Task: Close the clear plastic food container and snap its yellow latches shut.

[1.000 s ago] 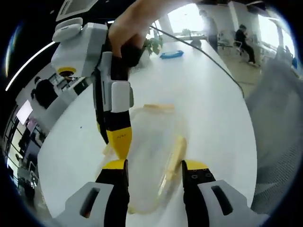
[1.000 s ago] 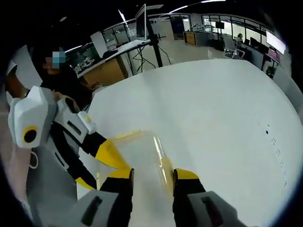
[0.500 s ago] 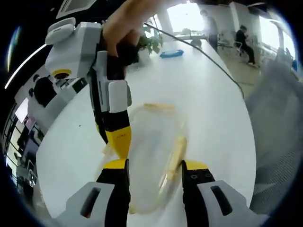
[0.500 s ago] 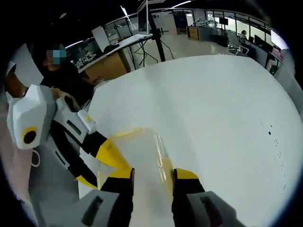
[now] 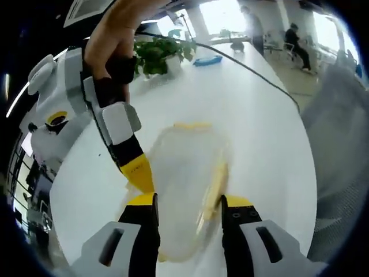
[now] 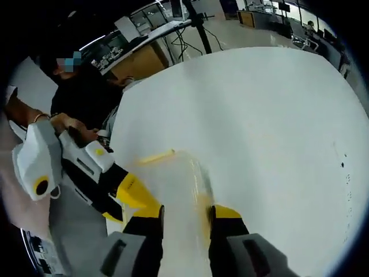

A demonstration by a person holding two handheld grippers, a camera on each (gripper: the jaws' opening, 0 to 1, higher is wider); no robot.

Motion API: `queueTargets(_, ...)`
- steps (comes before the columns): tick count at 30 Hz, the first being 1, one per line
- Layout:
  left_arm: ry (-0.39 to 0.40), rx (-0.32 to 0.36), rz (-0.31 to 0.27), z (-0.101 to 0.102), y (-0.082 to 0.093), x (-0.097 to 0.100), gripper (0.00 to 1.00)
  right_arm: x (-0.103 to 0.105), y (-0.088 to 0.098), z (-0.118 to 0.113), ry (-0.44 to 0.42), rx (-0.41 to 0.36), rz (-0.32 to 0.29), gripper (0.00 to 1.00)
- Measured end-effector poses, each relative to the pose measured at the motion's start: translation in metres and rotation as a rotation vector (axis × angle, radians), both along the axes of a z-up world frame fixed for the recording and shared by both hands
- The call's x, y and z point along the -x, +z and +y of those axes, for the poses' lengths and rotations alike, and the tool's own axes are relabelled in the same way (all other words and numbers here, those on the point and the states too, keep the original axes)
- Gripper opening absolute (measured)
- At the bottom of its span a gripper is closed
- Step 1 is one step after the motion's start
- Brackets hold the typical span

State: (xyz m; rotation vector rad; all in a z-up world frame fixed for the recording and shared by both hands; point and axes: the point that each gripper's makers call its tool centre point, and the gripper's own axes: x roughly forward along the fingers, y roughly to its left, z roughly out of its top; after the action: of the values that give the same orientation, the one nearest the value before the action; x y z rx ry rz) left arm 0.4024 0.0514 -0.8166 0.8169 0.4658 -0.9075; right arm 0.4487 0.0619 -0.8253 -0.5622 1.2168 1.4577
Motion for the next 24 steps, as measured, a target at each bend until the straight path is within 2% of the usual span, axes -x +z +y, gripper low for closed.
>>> queueTargets(1,-0.067,-0.02,0.006,-0.007,-0.005,0.009,0.36,0.006,-0.003,-0.007,0.004,0.015,0.042,0.26)
queueTargets(2,-0.041,0.022,0.055,-0.008,-0.006,0.013,0.36,0.005,-0.005,-0.005,-0.013,0.0,0.022,0.26)
queueTargets(3,-0.048,0.041,0.072,-0.007,-0.005,0.011,0.36,0.004,-0.005,-0.006,-0.016,-0.004,0.02,0.26)
queueTargets(16,-0.051,0.039,0.07,-0.011,-0.005,0.013,0.36,0.003,-0.002,0.004,-0.041,-0.054,-0.018,0.27)
queueTargets(20,-0.056,0.041,0.072,-0.011,-0.005,0.012,0.37,0.003,0.001,0.004,-0.043,-0.063,-0.06,0.27)
queueTargets(24,-0.057,0.034,0.079,-0.013,-0.005,0.013,0.37,0.001,0.004,0.005,-0.04,-0.058,-0.155,0.26)
